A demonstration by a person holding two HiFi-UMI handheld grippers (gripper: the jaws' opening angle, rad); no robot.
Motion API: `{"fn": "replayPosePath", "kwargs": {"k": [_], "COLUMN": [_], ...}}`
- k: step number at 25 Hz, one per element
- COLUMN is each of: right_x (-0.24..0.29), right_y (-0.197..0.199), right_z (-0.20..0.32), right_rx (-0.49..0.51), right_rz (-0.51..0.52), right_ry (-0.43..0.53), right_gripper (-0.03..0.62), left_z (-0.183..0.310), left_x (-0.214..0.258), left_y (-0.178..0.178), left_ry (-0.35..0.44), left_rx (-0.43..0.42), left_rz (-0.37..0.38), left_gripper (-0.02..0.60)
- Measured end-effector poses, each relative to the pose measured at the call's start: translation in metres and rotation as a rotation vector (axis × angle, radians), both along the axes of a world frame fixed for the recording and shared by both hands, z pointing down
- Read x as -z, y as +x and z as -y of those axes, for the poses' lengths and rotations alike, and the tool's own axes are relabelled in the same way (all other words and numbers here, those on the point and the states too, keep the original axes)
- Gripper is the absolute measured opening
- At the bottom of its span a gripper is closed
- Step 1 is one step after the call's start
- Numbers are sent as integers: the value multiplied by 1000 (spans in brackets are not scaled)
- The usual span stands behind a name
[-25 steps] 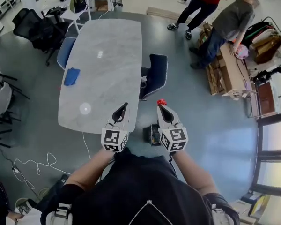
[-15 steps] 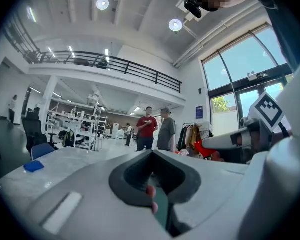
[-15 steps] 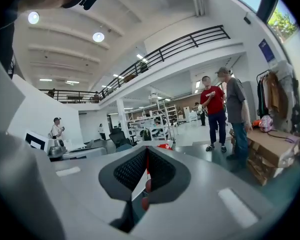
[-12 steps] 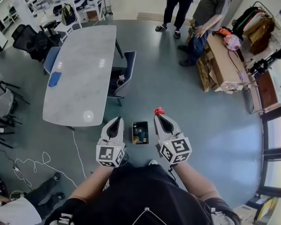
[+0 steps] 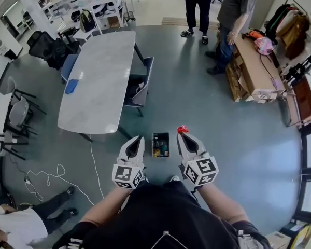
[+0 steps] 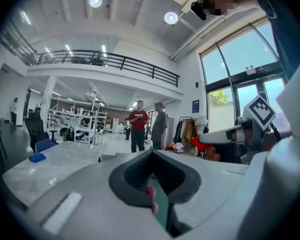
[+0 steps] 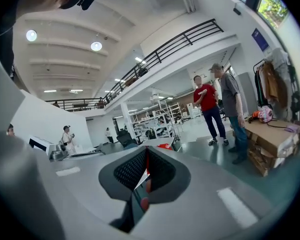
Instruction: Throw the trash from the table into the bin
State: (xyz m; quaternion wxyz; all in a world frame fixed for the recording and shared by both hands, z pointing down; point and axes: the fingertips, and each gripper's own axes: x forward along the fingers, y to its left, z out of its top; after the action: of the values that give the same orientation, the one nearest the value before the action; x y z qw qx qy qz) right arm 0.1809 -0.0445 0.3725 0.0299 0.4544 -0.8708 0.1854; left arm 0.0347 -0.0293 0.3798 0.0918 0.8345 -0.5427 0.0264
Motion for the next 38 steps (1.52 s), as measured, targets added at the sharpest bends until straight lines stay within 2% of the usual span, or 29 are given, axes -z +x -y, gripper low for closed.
{"fn": "replayPosePath", "kwargs": {"k": [6, 14, 19, 24, 28, 30, 35, 38], "right_x": [-21, -112, -218, -345, -443, -485, -574, -633], "right_y": [-15, -44, -48, -46, -49, -57, -86, -88], "right_z": [-35, -51, -64, -73, -74, -75, -78, -76], "right_rx": [-5, -14, 8, 14, 23, 50, 191, 209], "right_rz": [-8, -66, -90, -125, -165, -200, -284, -318], "right_ry": [-74, -232, -338, -450, -498, -507, -477, -509], "right_gripper": [29, 29, 29, 29, 29, 29, 29, 29], "left_z": [-24, -36, -40, -59, -68, -70, -62, -59], "left_x": [-8, -92, -181, -294, -387, -428, -511, -557], "left_y": [-7, -33, -52, -58, -61, -64, -64, -62], "left_ry": [-29, -172, -260, -390, -448, -465, -457, -477], "left_rx": [-60, -69, -14, 9, 22, 29, 24, 14], "left_rz": [12, -10, -7, -18, -32, -36, -24, -21], "left_gripper": [0, 0, 0, 0, 0, 0, 0, 0]}}
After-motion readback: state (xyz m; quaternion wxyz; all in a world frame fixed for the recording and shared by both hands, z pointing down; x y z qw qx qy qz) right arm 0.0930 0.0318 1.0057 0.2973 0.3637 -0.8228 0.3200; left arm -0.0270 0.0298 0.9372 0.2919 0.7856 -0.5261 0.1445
